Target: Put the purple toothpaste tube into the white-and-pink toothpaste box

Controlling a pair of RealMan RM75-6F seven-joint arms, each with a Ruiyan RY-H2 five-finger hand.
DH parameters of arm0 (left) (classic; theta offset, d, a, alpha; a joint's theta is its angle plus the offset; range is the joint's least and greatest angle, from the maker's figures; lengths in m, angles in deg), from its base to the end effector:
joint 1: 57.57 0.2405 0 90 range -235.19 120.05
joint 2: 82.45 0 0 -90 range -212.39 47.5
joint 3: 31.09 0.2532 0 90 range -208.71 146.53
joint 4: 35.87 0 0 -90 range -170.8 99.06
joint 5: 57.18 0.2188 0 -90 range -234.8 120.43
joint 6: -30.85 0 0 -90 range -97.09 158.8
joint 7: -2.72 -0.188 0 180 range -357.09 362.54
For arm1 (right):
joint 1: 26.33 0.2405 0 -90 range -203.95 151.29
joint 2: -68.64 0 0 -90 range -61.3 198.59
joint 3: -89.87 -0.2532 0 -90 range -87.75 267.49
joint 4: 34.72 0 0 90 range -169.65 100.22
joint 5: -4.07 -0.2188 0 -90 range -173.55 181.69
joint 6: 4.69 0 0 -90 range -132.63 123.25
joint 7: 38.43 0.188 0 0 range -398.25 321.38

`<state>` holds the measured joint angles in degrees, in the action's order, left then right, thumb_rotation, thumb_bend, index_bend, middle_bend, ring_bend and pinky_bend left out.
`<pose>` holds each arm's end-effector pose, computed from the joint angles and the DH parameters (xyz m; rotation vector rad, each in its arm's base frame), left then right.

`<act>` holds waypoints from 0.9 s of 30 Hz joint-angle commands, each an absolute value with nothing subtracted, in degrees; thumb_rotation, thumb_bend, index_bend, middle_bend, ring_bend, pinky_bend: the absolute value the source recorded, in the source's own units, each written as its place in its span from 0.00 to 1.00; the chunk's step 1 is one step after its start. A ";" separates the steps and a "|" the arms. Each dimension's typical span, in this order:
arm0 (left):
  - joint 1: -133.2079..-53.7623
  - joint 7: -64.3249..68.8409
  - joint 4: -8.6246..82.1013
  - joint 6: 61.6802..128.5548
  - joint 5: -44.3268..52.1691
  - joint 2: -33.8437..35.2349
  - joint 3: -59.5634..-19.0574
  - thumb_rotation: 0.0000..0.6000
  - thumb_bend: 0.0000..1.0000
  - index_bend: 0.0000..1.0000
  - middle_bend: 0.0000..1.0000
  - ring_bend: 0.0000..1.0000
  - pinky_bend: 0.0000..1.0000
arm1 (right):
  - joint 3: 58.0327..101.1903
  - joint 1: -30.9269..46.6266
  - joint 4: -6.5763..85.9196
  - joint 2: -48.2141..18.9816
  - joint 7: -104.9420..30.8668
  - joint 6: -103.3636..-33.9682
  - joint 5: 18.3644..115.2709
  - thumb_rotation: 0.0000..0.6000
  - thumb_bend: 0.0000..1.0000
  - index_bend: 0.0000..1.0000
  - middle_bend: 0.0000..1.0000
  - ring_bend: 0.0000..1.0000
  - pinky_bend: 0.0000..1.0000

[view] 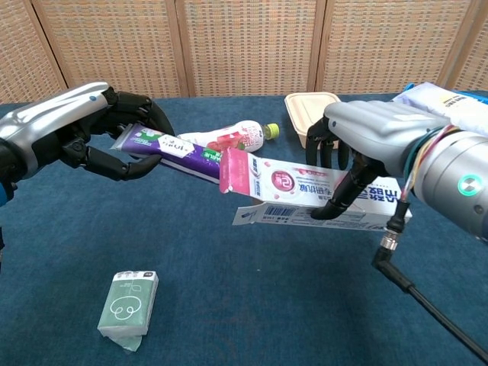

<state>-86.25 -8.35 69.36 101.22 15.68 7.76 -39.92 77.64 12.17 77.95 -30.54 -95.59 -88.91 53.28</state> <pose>-0.0992 0.2949 -0.0167 -1.6023 -1.3153 -1.3460 -0.0619 -0.2982 -0.0307 1.6647 -0.9738 0.8617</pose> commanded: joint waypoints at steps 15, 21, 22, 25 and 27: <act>-86.69 -10.23 69.12 100.99 16.06 8.92 -39.49 1.00 0.54 0.81 0.45 0.36 0.36 | 77.98 12.64 78.58 -31.07 -95.68 -89.34 53.24 1.00 0.19 0.64 0.49 0.44 0.49; -86.86 -10.89 68.54 101.10 16.31 9.97 -39.36 1.00 0.54 0.81 0.45 0.36 0.36 | 77.95 12.74 78.68 -31.22 -95.60 -89.40 53.07 1.00 0.19 0.64 0.49 0.44 0.49; -86.87 -10.97 68.46 101.15 16.43 10.13 -39.31 1.00 0.54 0.81 0.45 0.36 0.36 | 77.97 12.74 78.69 -31.26 -95.55 -89.40 53.04 1.00 0.19 0.64 0.49 0.44 0.49; -86.95 -11.50 68.26 101.28 16.78 10.52 -39.15 1.00 0.54 0.81 0.45 0.35 0.35 | 78.03 12.79 78.64 -31.34 -95.55 -89.38 52.96 1.00 0.19 0.64 0.49 0.44 0.49; -87.06 -12.14 67.94 101.43 17.20 10.91 -39.03 1.00 0.54 0.81 0.45 0.35 0.35 | 78.05 12.84 78.67 -31.44 -95.50 -89.35 52.93 1.00 0.19 0.64 0.49 0.44 0.49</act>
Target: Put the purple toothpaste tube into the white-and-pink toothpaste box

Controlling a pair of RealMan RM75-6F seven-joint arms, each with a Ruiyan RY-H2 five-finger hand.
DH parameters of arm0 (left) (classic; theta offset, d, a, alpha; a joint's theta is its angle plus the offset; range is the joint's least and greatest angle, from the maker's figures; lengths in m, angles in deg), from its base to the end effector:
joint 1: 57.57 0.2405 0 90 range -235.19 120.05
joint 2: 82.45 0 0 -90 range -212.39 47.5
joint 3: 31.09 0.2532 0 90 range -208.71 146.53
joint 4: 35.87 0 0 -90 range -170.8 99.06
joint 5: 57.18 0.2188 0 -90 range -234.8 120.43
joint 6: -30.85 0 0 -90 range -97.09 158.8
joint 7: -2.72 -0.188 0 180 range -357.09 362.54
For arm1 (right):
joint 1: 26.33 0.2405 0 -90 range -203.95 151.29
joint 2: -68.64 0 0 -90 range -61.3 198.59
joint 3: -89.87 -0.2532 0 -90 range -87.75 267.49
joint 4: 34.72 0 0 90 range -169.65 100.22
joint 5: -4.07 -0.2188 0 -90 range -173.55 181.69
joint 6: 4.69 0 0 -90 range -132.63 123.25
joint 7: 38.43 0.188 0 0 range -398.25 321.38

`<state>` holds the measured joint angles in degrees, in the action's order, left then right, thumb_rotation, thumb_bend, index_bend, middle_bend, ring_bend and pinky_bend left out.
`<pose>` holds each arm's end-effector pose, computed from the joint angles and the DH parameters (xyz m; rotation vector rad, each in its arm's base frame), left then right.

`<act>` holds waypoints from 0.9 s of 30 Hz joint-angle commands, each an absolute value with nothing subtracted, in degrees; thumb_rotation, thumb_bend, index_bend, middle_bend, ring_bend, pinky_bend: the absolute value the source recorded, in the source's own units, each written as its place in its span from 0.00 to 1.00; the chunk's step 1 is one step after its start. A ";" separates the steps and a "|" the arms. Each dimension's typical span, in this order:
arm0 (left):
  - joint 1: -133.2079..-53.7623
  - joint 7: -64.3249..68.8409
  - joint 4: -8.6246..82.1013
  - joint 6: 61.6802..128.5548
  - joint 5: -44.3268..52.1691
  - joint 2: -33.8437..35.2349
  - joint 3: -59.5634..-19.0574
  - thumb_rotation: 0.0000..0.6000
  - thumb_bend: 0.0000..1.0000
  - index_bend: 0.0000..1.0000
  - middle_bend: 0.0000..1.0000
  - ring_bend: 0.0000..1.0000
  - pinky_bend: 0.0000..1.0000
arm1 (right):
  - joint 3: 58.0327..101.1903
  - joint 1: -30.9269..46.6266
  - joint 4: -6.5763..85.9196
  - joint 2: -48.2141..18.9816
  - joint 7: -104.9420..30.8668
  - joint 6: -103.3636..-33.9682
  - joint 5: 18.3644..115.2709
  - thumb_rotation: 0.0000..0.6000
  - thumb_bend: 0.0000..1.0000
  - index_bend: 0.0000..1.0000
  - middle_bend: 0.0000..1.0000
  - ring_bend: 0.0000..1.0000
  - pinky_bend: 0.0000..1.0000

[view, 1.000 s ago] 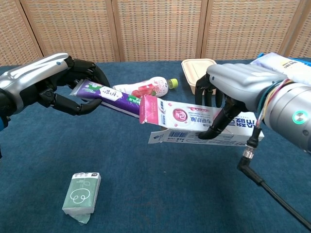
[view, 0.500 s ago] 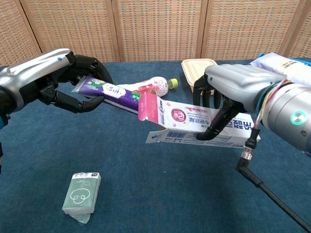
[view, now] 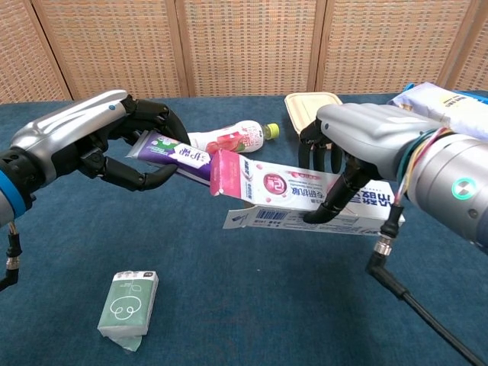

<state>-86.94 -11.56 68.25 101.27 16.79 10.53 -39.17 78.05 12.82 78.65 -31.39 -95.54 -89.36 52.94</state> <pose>-0.0878 0.2888 -0.0297 -1.6541 -1.2703 -1.3399 -0.0554 -0.2932 -0.0346 1.6795 -0.9911 0.8733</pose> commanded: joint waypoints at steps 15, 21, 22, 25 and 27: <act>-88.20 -14.79 62.17 102.71 23.04 14.26 -37.83 1.00 0.51 0.76 0.39 0.27 0.29 | 75.70 13.93 80.07 -32.15 -94.83 -88.71 50.26 1.00 0.19 0.64 0.49 0.44 0.49; -88.32 -12.94 60.16 102.68 24.93 14.27 -37.35 1.00 0.42 0.63 0.30 0.17 0.18 | 75.50 14.49 81.09 -32.45 -94.94 -88.97 49.93 1.00 0.19 0.64 0.49 0.44 0.49; -88.36 -12.72 60.15 102.50 24.89 14.18 -37.36 1.00 0.41 0.61 0.29 0.14 0.15 | 75.50 14.55 81.20 -32.49 -94.95 -89.06 49.92 1.00 0.19 0.64 0.49 0.44 0.49; -88.57 -12.54 60.18 101.79 24.91 13.75 -37.29 1.00 0.38 0.55 0.25 0.08 0.06 | 75.46 14.79 81.47 -32.61 -95.04 -89.29 49.85 1.00 0.19 0.64 0.49 0.44 0.49; -88.66 -12.33 60.36 101.38 24.87 13.48 -37.24 1.00 0.36 0.49 0.21 0.04 0.02 | 75.39 14.90 81.71 -32.64 -95.04 -89.53 49.83 1.00 0.19 0.64 0.49 0.44 0.49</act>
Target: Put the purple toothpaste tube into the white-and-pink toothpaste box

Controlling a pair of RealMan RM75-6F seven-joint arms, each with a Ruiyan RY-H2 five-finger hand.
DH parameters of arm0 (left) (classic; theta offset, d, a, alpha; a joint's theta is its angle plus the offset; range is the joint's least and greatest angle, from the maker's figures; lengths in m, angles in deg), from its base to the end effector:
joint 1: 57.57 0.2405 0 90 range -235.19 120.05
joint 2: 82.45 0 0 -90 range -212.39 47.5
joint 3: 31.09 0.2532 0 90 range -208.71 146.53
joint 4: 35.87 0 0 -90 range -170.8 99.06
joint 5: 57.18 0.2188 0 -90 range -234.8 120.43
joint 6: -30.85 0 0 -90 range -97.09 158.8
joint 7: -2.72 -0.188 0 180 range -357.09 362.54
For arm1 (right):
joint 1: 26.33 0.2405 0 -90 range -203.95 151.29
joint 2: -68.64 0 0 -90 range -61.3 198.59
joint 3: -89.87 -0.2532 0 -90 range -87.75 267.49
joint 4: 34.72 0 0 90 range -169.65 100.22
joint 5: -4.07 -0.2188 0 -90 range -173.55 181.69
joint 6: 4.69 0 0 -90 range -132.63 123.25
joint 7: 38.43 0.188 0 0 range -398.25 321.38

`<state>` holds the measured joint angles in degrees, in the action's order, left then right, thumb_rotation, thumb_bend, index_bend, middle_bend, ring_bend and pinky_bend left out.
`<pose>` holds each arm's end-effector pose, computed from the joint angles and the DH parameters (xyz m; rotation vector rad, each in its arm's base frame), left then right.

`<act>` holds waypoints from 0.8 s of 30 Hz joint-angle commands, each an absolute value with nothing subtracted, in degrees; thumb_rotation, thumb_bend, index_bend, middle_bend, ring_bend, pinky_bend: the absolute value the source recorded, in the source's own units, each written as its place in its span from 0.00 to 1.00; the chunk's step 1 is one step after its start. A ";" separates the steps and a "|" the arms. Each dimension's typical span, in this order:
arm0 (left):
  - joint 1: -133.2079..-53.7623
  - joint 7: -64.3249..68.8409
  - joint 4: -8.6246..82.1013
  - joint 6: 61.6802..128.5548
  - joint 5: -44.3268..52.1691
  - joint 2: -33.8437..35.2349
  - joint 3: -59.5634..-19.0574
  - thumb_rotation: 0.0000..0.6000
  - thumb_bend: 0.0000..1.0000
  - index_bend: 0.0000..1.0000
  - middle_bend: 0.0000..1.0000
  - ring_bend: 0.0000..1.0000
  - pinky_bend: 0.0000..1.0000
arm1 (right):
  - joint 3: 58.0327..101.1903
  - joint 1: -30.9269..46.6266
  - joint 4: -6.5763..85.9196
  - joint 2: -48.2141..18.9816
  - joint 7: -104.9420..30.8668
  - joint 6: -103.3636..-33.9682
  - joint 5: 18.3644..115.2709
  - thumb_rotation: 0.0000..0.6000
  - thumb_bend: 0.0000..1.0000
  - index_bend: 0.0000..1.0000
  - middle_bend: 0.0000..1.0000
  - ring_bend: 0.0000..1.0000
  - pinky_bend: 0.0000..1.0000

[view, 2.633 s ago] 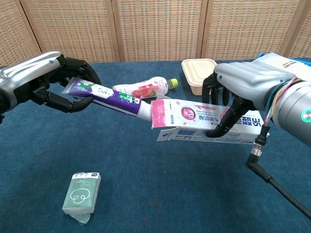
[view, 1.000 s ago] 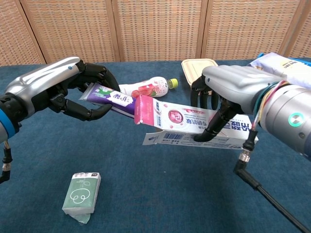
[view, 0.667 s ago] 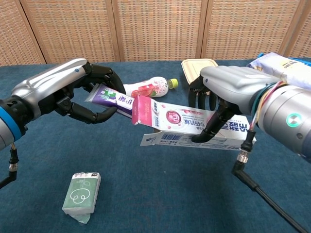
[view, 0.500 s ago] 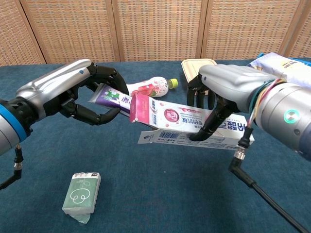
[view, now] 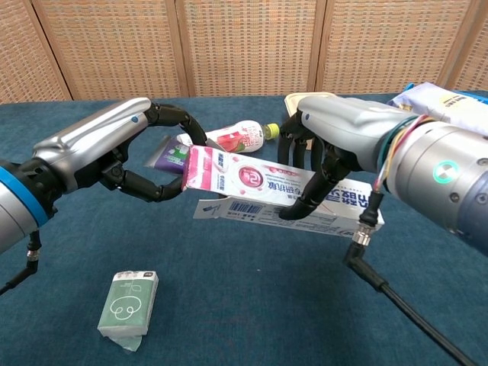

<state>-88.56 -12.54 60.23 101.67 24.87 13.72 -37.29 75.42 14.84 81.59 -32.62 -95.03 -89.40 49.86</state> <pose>-0.0815 0.2884 -0.0456 -1.7773 -1.0518 -1.3548 -0.0328 -0.2906 -0.0345 1.6848 -1.0766 0.9288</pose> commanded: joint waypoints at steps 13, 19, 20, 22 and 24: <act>-88.87 -10.67 62.46 100.26 24.24 11.28 -37.93 1.00 0.17 0.26 0.00 0.00 0.00 | 75.23 15.15 81.58 -31.91 -94.22 -89.79 49.65 1.00 0.19 0.64 0.49 0.44 0.49; -88.95 -9.84 63.66 100.22 24.16 10.02 -38.54 1.00 0.16 0.24 0.00 0.00 0.00 | 75.15 15.29 81.58 -31.70 -93.70 -89.75 49.75 1.00 0.19 0.64 0.49 0.44 0.49; -88.93 -9.69 63.86 100.33 24.32 9.77 -38.60 1.00 0.16 0.24 0.00 0.00 0.00 | 75.11 15.33 81.60 -31.67 -93.68 -89.81 49.80 1.00 0.19 0.64 0.49 0.44 0.49; -88.84 -8.82 64.30 100.71 24.89 9.34 -38.69 1.00 0.16 0.24 0.00 0.00 0.00 | 74.98 15.39 81.70 -31.53 -93.65 -89.91 49.88 1.00 0.19 0.64 0.49 0.44 0.49; -88.68 -7.33 64.82 101.05 25.44 8.65 -38.75 1.00 0.16 0.24 0.00 0.00 0.00 | 74.39 15.27 81.89 -31.44 -92.91 -90.00 49.51 1.00 0.19 0.64 0.49 0.44 0.49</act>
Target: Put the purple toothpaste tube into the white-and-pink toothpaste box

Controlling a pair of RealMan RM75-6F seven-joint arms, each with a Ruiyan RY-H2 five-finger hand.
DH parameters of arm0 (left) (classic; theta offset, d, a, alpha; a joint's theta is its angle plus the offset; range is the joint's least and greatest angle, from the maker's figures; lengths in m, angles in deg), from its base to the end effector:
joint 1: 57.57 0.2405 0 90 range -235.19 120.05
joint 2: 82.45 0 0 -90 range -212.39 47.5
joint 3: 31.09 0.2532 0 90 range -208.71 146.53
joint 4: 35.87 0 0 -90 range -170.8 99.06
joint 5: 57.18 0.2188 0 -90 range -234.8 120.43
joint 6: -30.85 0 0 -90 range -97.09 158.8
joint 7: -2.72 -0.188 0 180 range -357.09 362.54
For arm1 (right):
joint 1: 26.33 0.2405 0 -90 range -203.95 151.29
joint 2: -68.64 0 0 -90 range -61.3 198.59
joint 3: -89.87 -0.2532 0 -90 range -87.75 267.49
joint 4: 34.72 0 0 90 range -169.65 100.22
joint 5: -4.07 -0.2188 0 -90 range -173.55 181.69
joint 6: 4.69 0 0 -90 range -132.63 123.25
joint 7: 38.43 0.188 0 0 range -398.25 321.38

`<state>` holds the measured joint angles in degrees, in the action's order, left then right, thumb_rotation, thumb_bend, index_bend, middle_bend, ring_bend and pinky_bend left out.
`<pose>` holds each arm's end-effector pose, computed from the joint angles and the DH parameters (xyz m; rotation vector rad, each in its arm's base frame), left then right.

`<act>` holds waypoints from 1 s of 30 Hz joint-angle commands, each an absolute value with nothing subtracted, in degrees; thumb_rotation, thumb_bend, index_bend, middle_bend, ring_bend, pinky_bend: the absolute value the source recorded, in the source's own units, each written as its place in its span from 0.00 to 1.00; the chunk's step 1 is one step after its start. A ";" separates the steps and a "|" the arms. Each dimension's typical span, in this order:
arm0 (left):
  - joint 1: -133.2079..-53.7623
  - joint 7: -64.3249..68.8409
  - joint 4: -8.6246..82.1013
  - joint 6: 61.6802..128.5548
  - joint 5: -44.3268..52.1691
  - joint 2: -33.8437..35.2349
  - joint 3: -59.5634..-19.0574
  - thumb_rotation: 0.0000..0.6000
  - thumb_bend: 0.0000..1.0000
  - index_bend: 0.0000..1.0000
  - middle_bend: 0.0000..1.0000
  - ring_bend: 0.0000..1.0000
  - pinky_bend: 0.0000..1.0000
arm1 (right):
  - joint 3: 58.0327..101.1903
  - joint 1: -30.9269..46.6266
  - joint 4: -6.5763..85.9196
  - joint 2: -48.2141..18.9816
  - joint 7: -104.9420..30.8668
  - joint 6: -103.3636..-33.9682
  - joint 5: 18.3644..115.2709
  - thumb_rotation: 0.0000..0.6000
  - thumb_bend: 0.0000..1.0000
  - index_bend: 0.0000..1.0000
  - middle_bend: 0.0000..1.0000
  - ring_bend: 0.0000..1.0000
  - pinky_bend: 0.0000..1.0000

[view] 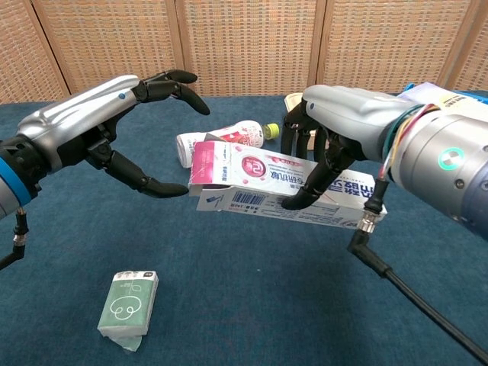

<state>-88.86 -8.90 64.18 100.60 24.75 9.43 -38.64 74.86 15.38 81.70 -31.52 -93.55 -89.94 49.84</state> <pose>-0.0782 0.2938 -0.0253 -1.7637 -1.1003 -1.4029 -0.0335 -0.2965 -0.0270 1.6572 -1.0774 0.9502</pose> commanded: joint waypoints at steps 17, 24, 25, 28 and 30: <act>-87.63 -2.40 65.24 103.25 28.58 5.79 -38.25 1.00 0.15 0.24 0.00 0.00 0.00 | 71.49 15.90 84.93 -27.86 -89.26 -88.68 45.22 1.00 0.19 0.64 0.49 0.44 0.49; -86.09 -0.51 65.71 104.75 29.54 4.62 -36.80 1.00 0.15 0.24 0.00 0.00 0.00 | 75.58 15.63 81.74 -25.81 -88.27 -86.70 49.72 1.00 0.19 0.65 0.49 0.44 0.49; -85.81 -0.18 65.81 104.93 29.59 4.26 -36.58 1.00 0.15 0.24 0.00 0.00 0.00 | 76.25 15.44 80.95 -25.49 -87.71 -86.24 50.45 1.00 0.19 0.65 0.49 0.44 0.49; -85.05 0.40 66.25 105.05 29.52 2.75 -35.81 1.00 0.15 0.24 0.00 0.00 0.00 | 77.74 14.61 78.51 -24.61 -85.38 -84.85 51.85 1.00 0.19 0.65 0.49 0.44 0.49; -84.56 0.44 66.71 105.04 29.43 1.28 -35.35 1.00 0.16 0.24 0.00 0.00 0.00 | 78.57 13.94 76.51 -23.96 -83.18 -83.66 52.86 1.00 0.19 0.65 0.49 0.44 0.49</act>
<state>-84.98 0.28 66.34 105.00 29.49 2.08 -35.76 77.53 14.70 78.29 -24.76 -85.01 -84.88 51.73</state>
